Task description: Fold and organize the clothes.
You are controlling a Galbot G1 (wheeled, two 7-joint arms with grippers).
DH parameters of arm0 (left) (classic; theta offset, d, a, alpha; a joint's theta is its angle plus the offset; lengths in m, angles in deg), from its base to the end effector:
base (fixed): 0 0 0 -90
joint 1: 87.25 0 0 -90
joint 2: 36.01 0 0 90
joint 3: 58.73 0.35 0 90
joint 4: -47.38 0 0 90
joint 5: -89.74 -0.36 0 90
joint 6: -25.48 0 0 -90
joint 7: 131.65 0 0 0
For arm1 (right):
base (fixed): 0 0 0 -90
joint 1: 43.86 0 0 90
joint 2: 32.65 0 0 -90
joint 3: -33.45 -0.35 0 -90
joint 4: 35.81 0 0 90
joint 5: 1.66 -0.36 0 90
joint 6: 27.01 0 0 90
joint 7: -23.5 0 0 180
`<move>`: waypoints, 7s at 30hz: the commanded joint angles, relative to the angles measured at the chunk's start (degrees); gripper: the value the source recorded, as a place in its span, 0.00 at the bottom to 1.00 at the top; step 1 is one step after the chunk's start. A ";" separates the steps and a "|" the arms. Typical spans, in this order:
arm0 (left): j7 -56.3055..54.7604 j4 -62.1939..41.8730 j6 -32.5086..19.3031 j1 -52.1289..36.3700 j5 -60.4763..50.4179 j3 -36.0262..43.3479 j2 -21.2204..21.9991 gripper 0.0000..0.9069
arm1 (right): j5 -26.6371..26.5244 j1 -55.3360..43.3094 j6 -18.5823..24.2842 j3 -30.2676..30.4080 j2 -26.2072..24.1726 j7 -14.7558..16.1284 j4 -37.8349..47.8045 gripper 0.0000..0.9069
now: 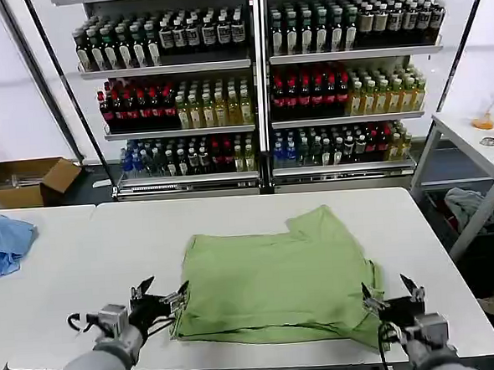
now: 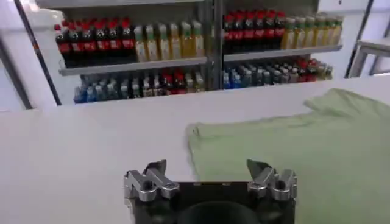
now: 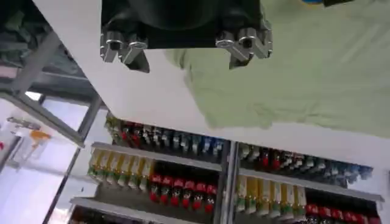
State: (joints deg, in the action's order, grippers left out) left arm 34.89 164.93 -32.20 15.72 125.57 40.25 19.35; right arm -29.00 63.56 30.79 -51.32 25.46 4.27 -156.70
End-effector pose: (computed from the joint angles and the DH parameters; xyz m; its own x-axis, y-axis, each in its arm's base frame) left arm 0.2670 0.0633 -0.2455 -0.8768 0.1557 0.4550 0.1859 0.9823 0.0222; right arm 0.2471 -0.0634 -0.2401 -0.9178 0.0297 0.3960 -0.0374 0.9863 -0.1606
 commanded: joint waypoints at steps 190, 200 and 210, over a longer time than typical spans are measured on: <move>-5.50 -9.10 -12.94 3.32 3.72 -20.53 1.90 0.02 | 2.07 9.32 6.30 -4.36 3.07 -1.42 -3.68 1.00; -0.33 -1.21 -11.20 0.08 3.88 -9.54 5.42 0.03 | 2.17 11.14 6.80 -5.51 3.30 -1.50 -4.38 1.00; -6.35 -10.01 -7.13 0.50 -16.78 -9.04 7.55 1.00 | 2.13 13.70 6.99 -7.48 3.12 -1.26 -6.21 1.00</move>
State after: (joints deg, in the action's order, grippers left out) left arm 30.98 159.05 -42.14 16.61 123.37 29.65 26.15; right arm -26.87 75.80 37.73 -57.93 28.53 2.97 -162.23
